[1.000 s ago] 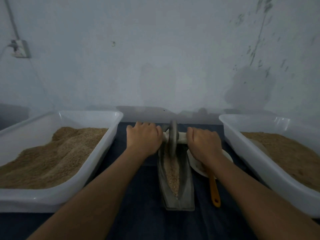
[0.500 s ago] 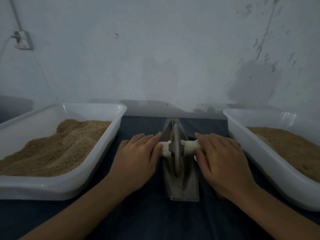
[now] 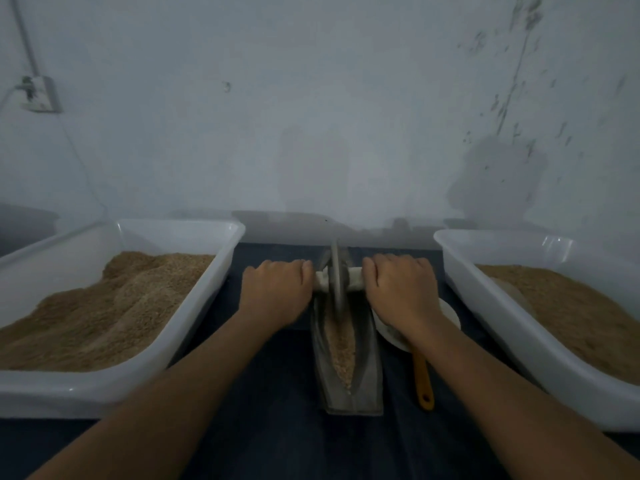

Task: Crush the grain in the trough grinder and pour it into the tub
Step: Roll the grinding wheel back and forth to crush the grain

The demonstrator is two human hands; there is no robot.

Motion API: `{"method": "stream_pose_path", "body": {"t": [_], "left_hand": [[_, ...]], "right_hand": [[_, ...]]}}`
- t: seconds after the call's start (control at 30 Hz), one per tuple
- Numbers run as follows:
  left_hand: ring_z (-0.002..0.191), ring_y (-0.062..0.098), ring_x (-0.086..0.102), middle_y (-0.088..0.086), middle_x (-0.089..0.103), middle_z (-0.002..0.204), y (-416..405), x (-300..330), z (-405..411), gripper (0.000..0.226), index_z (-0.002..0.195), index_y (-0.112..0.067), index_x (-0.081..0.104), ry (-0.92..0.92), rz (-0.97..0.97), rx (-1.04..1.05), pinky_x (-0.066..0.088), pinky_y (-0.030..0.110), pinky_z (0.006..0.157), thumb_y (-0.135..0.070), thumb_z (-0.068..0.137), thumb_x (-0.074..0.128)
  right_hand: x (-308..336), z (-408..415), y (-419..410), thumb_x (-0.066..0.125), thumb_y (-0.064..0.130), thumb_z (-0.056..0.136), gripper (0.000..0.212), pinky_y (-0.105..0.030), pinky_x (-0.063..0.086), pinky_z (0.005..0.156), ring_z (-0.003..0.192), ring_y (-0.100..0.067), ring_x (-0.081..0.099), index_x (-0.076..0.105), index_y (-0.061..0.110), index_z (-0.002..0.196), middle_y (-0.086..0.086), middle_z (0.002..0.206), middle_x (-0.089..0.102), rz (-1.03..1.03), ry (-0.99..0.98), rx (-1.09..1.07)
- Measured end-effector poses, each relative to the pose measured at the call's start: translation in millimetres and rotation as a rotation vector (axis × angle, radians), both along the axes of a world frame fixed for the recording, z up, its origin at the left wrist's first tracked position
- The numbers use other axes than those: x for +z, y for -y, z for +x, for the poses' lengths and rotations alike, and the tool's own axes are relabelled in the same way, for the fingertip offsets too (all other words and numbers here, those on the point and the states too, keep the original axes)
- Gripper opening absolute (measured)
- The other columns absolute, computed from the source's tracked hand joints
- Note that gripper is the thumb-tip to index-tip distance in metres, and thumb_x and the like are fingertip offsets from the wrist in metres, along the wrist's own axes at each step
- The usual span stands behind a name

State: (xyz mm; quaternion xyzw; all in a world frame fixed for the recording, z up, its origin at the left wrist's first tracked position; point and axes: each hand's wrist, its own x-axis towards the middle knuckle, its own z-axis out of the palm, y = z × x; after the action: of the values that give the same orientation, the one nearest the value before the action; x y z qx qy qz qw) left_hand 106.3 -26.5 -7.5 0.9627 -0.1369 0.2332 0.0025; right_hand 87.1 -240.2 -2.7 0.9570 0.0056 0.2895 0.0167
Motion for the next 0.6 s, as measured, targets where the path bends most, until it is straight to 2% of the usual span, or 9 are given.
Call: {"method": "stream_pose_path", "body": {"t": [0.03, 0.1, 0.2, 0.33, 0.47, 0.53, 0.6], "left_hand": [[0.086, 0.03, 0.063, 0.0, 0.071, 0.105, -4.5, -5.7, -10.9, 0.031, 0.123, -0.027, 0.058, 0.021, -0.04, -0.02, 0.043, 0.037, 0.07, -0.034, 0.106, 0.032], [0.098, 0.024, 0.065, -0.009, 0.074, 0.112, -14.1, -12.0, -33.1, 0.049, 0.149, -0.034, 0.051, 0.036, -0.171, -0.096, 0.043, 0.038, 0.075, -0.041, 0.108, 0.026], [0.117, 0.015, 0.062, -0.014, 0.07, 0.126, -23.7, -16.7, -65.6, 0.053, 0.154, -0.033, 0.047, 0.079, -0.263, -0.215, 0.047, 0.042, 0.089, -0.048, 0.108, 0.025], [0.126, 0.013, 0.058, -0.014, 0.066, 0.133, -24.4, -21.7, -77.1, 0.051, 0.153, -0.031, 0.048, 0.168, -0.249, -0.236, 0.047, 0.043, 0.093, -0.047, 0.109, 0.03], [0.104, 0.017, 0.067, -0.011, 0.074, 0.117, -11.3, -13.4, -45.2, 0.051, 0.142, -0.03, 0.061, 0.13, -0.198, -0.13, 0.047, 0.04, 0.085, -0.044, 0.106, 0.028], [0.082, 0.022, 0.064, -0.008, 0.074, 0.096, -3.7, -6.0, -21.2, 0.042, 0.115, -0.034, 0.071, 0.091, -0.121, -0.012, 0.043, 0.038, 0.076, -0.038, 0.104, 0.031], [0.062, 0.022, 0.047, -0.006, 0.059, 0.073, 4.4, 4.3, -2.1, 0.029, 0.083, -0.027, 0.057, 0.053, 0.001, 0.06, 0.034, 0.036, 0.069, -0.031, 0.102, 0.035]], "right_hand": [[-4.5, -11.5, 1.7, 0.02, 0.042, 0.107, 0.051, -0.041, 0.045, 0.082, 0.08, -0.02, 0.06, 0.064, 0.025, 0.091, 0.005, 0.087, 0.067, 0.002, 0.021, 0.037], [-14.0, -37.8, 7.3, 0.027, 0.044, 0.108, 0.045, -0.039, 0.045, 0.089, 0.095, -0.016, 0.063, 0.068, 0.026, 0.113, 0.008, 0.101, 0.07, 0.043, 0.069, 0.13], [-24.1, -75.2, 17.9, 0.035, 0.045, 0.107, 0.046, -0.039, 0.043, 0.1, 0.118, -0.015, 0.06, 0.06, 0.023, 0.139, 0.008, 0.123, 0.068, 0.079, 0.131, 0.249], [-28.8, -86.7, 26.1, 0.038, 0.047, 0.106, 0.048, -0.039, 0.043, 0.105, 0.125, -0.014, 0.057, 0.055, 0.025, 0.145, 0.01, 0.132, 0.064, 0.101, 0.146, 0.302], [-19.4, -54.2, 21.8, 0.037, 0.045, 0.107, 0.046, -0.039, 0.048, 0.095, 0.11, -0.015, 0.064, 0.063, 0.022, 0.137, 0.006, 0.122, 0.071, 0.112, 0.064, 0.242], [-11.5, -27.2, 16.3, 0.031, 0.044, 0.108, 0.047, -0.038, 0.048, 0.088, 0.096, -0.017, 0.066, 0.07, 0.023, 0.12, 0.005, 0.108, 0.073, 0.083, 0.012, 0.16], [-4.0, -1.6, 11.0, 0.023, 0.044, 0.108, 0.051, -0.038, 0.045, 0.077, 0.081, -0.02, 0.063, 0.067, 0.022, 0.094, 0.004, 0.087, 0.068, 0.067, -0.042, 0.058]]}}
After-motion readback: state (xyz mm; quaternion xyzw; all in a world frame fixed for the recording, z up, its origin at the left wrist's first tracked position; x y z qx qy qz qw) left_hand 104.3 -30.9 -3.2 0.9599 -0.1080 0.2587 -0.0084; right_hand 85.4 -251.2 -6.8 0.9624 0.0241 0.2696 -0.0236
